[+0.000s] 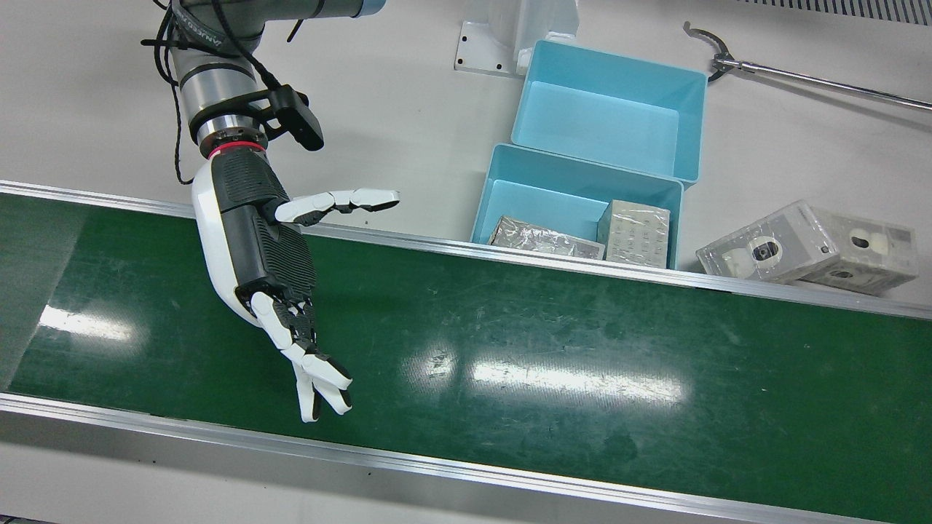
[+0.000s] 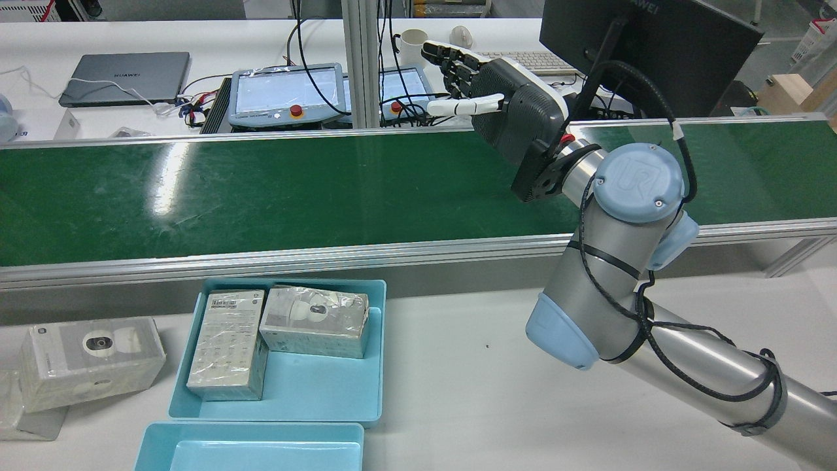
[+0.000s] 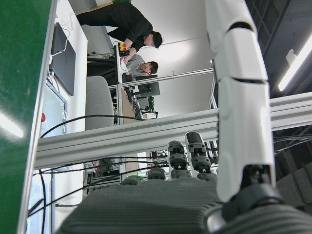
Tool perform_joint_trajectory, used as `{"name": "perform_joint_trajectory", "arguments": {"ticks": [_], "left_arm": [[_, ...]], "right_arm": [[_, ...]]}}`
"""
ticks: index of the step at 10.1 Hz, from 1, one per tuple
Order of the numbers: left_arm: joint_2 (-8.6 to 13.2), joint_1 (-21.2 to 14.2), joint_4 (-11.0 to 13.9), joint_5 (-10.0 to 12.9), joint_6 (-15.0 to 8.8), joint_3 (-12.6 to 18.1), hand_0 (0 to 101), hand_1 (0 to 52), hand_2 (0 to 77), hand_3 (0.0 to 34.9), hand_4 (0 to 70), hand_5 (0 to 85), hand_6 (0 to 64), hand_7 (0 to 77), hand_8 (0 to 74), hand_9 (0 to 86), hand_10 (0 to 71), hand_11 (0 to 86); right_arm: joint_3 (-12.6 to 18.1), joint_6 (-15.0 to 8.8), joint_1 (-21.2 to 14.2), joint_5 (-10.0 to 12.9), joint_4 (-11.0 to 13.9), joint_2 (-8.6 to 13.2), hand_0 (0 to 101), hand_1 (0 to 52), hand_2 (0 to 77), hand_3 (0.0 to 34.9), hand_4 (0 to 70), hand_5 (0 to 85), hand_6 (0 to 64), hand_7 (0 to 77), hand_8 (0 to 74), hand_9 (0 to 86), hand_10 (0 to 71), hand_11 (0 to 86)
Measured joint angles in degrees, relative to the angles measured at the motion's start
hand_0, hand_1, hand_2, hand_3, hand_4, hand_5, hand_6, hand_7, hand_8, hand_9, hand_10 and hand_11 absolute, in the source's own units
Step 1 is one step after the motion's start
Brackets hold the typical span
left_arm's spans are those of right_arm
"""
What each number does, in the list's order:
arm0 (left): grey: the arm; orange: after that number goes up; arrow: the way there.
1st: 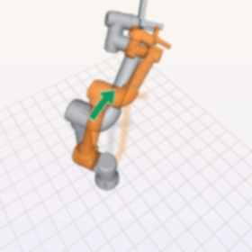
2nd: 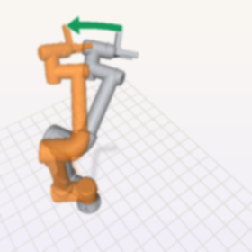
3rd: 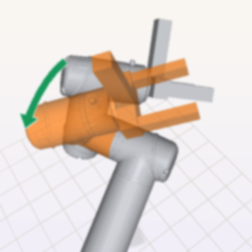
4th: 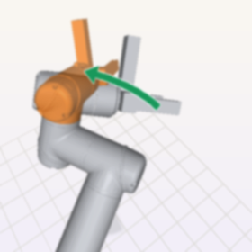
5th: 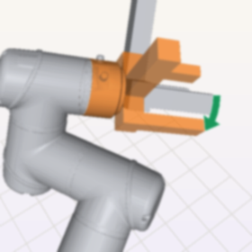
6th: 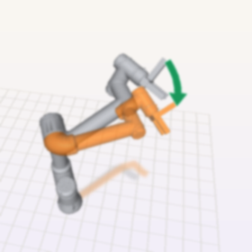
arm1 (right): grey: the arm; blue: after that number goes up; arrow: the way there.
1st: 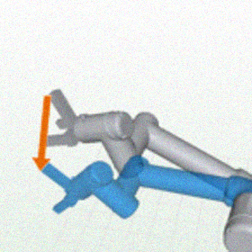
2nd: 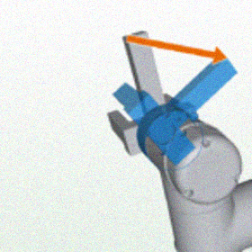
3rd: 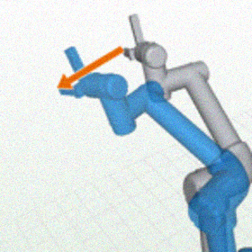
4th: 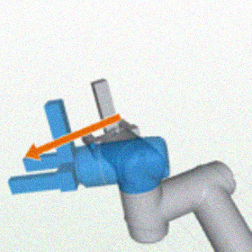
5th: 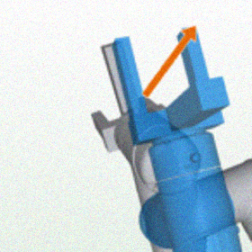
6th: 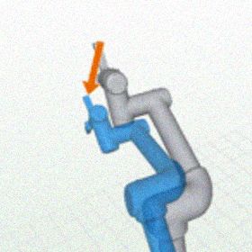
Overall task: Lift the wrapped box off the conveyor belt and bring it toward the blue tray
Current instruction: 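Move the open right hand along the belt toward the incoming box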
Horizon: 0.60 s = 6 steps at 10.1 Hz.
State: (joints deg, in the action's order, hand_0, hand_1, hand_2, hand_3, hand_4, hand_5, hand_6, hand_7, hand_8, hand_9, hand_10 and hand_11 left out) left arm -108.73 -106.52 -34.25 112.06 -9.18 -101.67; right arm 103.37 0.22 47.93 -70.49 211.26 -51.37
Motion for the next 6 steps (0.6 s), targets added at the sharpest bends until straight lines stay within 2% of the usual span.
{"name": "perform_joint_trajectory", "arguments": {"ticks": [1, 2, 4, 5, 6], "left_arm": [[0.0, 0.0, 0.0, 0.0, 0.0, 0.0, 0, 0.0, 1.1, 0.0, 0.0, 1.1, 0.5, 0.5, 0.5, 0.5, 0.5, 0.5], [0.0, 0.0, 0.0, 0.0, 0.0, 0.0, 0, 0.0, 0.5, 0.0, 0.0, 1.1, 0.5, 0.5, 0.5, 0.0, 0.0, 0.5], [0.0, 0.0, 0.0, 0.0, 0.0, 0.0, 0, 0.0, 1.1, 0.0, 0.0, 1.1, 0.5, 0.5, 0.5, 0.0, 0.5, 0.5], [0.0, 0.0, 0.0, 0.0, 0.0, 0.0, 0, 0.0, 0.5, 0.0, 0.0, 1.1, 0.5, 0.5, 0.5, 0.0, 0.5, 0.5], [0.0, 0.0, 0.0, 0.0, 0.0, 0.0, 0, 0.0, 1.1, 0.0, 0.0, 1.1, 0.5, 0.5, 0.5, 0.5, 0.5, 0.5]], "right_arm": [[1.98, -0.17, 1.28, -0.11, 0.23, -1.31, 50, 19.1, 13.1, 0.0, 8.2, 16.4, 1.6, 4.9, 0.5, 1.1, 0.0, 0.5], [3.96, -0.41, 2.15, -0.16, 0.45, -3.81, 50, 19.1, 13.1, 0.0, 8.7, 13.6, 1.6, 4.9, 0.5, 1.1, 0.0, 0.5], [6.6, -0.71, 3.6, -0.34, 0.73, -8.33, 50, 19.1, 12.0, 0.0, 6.0, 15.3, 1.6, 4.9, 0.5, 1.1, 0.0, 0.5], [7.59, -0.95, 4.01, -0.43, 0.78, -9.83, 50, 17.5, 10.4, 0.0, 4.9, 13.6, 1.1, 2.2, 0.5, 1.1, 0.0, 0.5], [8.18, -1.55, 4.15, -0.45, 0.8, -10.95, 50, 17.5, 10.4, 0.0, 6.5, 14.2, 1.1, 3.8, 0.5, 1.1, 0.0, 0.5]]}}
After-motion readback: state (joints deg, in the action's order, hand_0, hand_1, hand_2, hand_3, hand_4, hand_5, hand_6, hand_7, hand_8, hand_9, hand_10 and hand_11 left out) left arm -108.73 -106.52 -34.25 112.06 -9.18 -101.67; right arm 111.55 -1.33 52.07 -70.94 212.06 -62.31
